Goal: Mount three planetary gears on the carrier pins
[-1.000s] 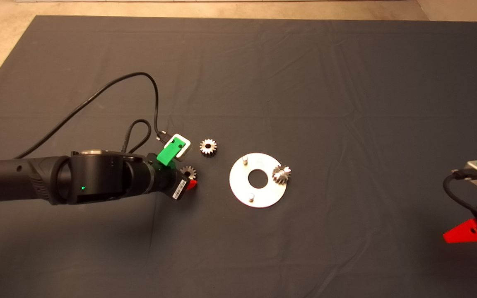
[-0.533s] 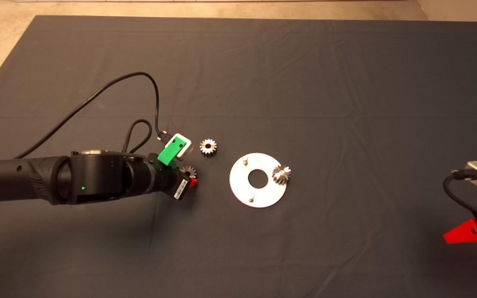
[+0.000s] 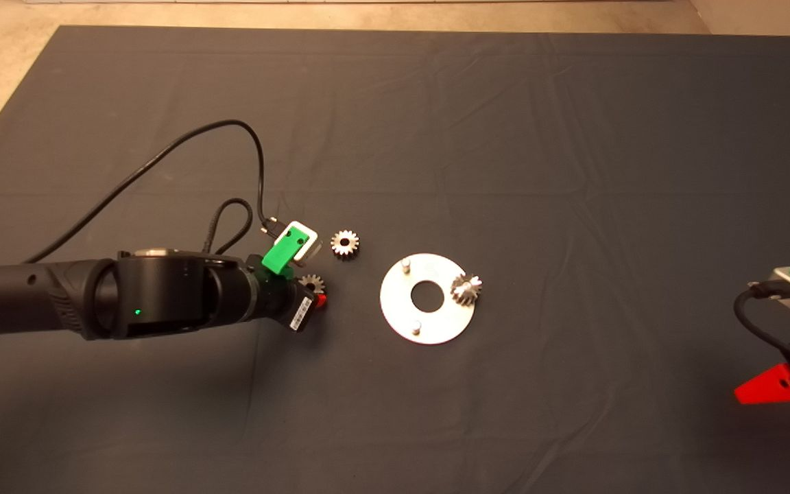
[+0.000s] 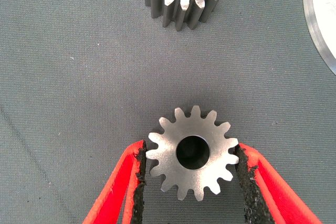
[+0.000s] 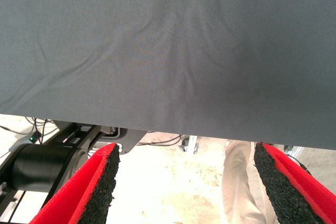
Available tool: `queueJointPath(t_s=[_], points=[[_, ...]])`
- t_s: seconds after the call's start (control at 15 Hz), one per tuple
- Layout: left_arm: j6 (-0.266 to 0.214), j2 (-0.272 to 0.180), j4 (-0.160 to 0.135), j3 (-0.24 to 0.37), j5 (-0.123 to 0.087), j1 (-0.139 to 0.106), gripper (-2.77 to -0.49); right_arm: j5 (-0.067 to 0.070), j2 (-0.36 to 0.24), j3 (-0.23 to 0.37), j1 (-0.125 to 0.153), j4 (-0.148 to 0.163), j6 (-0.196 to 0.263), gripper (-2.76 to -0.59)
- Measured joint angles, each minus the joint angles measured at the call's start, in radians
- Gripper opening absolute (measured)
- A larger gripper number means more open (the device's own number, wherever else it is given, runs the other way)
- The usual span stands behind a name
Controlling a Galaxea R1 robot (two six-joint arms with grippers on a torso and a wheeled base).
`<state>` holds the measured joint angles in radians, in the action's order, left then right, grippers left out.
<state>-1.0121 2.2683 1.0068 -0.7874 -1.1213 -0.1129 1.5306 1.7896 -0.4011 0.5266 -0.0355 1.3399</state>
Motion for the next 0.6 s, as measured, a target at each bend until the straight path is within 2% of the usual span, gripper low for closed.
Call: queueJointPath(t_s=[0.6], points=[[0.000, -0.005, -0.001, 0.044, -0.004, 0.005, -2.37, 0.000, 0.000, 0.000, 0.000, 0.000, 0.000, -1.47]])
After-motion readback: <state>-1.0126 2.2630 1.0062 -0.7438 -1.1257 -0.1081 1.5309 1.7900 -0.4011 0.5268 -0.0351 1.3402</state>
